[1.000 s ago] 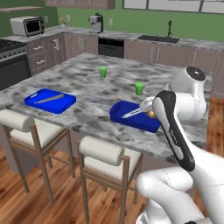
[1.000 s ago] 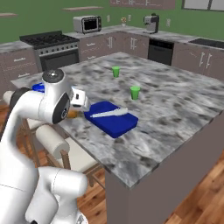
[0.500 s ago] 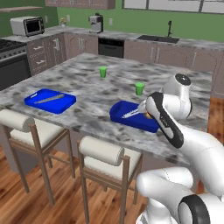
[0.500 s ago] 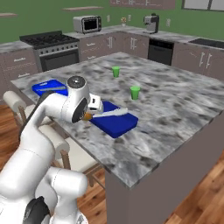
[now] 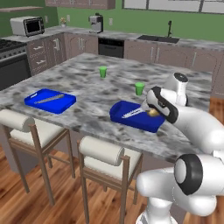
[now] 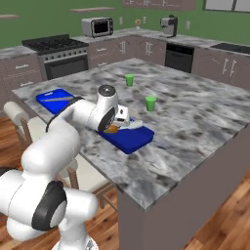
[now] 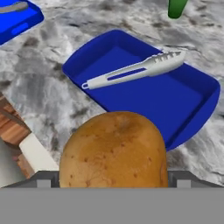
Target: Gather the potato and onion from the fridge and place them on a tray on the dining counter. Then gather the steak and chicken drumstick from the fridge and place them on the other tray.
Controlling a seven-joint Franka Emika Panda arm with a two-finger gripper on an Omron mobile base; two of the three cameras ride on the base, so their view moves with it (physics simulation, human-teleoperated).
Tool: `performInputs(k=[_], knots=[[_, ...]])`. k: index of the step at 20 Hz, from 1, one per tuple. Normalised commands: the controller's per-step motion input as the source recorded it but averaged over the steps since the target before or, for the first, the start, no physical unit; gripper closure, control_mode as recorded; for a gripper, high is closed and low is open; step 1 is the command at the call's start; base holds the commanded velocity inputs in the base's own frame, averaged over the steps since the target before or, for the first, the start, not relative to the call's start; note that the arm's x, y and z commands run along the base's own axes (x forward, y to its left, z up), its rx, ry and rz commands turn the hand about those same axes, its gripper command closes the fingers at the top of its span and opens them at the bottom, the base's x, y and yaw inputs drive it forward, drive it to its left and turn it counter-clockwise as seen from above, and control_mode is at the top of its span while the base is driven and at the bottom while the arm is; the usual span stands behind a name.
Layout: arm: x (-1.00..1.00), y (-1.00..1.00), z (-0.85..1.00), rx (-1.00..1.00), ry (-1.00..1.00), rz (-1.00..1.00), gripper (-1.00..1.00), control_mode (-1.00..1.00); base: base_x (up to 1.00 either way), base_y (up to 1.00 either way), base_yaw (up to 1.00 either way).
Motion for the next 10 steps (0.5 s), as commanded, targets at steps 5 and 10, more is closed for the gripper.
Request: performInputs(k=[5,10], knots=[[0.29,-0.12,-0.45,-0.06,0.0,-0.04,1.0,-1.0,0.0,0.0,0.0],[0.32,-0.07,-0.44,-0.08,0.0,-0.07,1.0,-1.0,0.0,0.0,0.0]])
